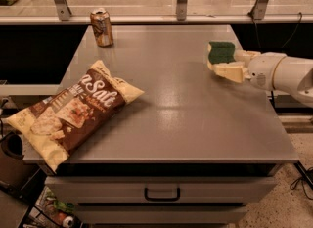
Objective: Move sponge near orange can
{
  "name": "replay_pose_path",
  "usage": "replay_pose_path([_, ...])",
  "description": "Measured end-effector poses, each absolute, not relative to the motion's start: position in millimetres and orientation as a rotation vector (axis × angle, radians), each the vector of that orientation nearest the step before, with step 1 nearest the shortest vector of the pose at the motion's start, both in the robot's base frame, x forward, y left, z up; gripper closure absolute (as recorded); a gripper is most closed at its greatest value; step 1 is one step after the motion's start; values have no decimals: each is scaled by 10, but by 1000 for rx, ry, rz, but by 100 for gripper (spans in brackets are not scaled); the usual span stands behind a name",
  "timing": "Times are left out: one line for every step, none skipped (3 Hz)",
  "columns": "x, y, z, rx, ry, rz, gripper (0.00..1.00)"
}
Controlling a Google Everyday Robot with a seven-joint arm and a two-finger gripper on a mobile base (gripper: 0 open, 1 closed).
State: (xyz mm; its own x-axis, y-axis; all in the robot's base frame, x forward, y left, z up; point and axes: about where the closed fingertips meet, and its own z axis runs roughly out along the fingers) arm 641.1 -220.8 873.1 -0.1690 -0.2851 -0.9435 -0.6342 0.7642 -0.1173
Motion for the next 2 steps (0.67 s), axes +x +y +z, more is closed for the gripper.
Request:
replay_pose_path([6526, -2113, 9060, -776, 1734, 333, 100])
replay_pose_path([6689, -1917, 9402, -843, 1719, 318, 100])
